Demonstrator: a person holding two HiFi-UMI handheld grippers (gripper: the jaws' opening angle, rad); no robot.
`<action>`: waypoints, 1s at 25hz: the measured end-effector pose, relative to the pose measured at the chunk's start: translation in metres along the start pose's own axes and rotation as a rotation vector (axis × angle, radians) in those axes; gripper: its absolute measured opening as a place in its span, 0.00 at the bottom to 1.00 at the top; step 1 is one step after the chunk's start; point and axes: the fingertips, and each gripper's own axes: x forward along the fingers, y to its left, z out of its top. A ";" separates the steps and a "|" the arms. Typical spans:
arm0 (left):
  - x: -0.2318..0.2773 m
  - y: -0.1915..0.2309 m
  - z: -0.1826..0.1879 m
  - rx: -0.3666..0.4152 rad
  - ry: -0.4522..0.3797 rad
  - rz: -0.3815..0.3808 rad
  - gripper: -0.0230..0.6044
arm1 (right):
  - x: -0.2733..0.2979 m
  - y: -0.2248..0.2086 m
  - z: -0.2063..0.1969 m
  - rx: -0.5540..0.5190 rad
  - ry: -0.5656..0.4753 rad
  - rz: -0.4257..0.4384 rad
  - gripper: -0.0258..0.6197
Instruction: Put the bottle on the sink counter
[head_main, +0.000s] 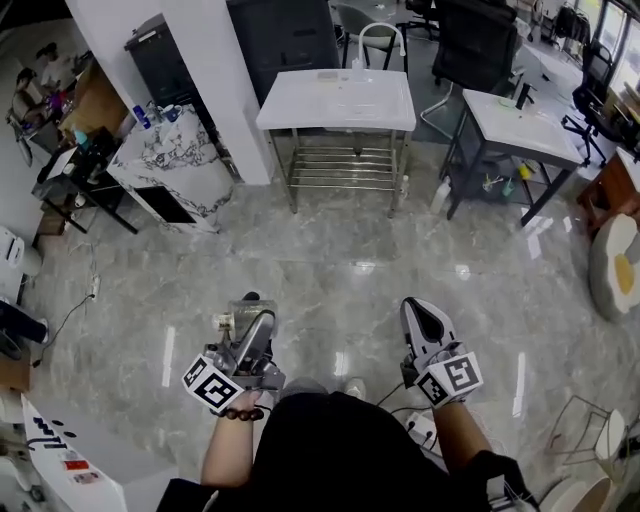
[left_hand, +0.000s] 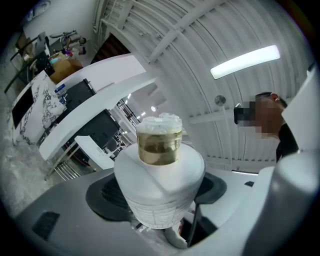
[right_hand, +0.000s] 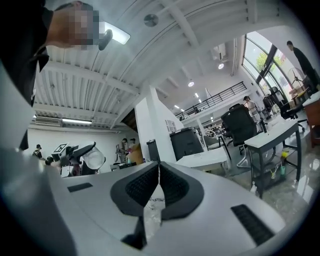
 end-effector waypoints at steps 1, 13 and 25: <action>0.002 0.001 -0.004 -0.022 -0.002 -0.002 0.60 | -0.003 -0.005 -0.003 0.012 0.003 -0.007 0.09; 0.082 0.024 -0.013 -0.001 0.068 -0.106 0.60 | 0.006 -0.060 0.020 0.058 -0.050 -0.125 0.09; 0.193 0.113 0.036 -0.020 0.039 -0.189 0.60 | 0.134 -0.110 0.065 0.008 -0.111 -0.159 0.09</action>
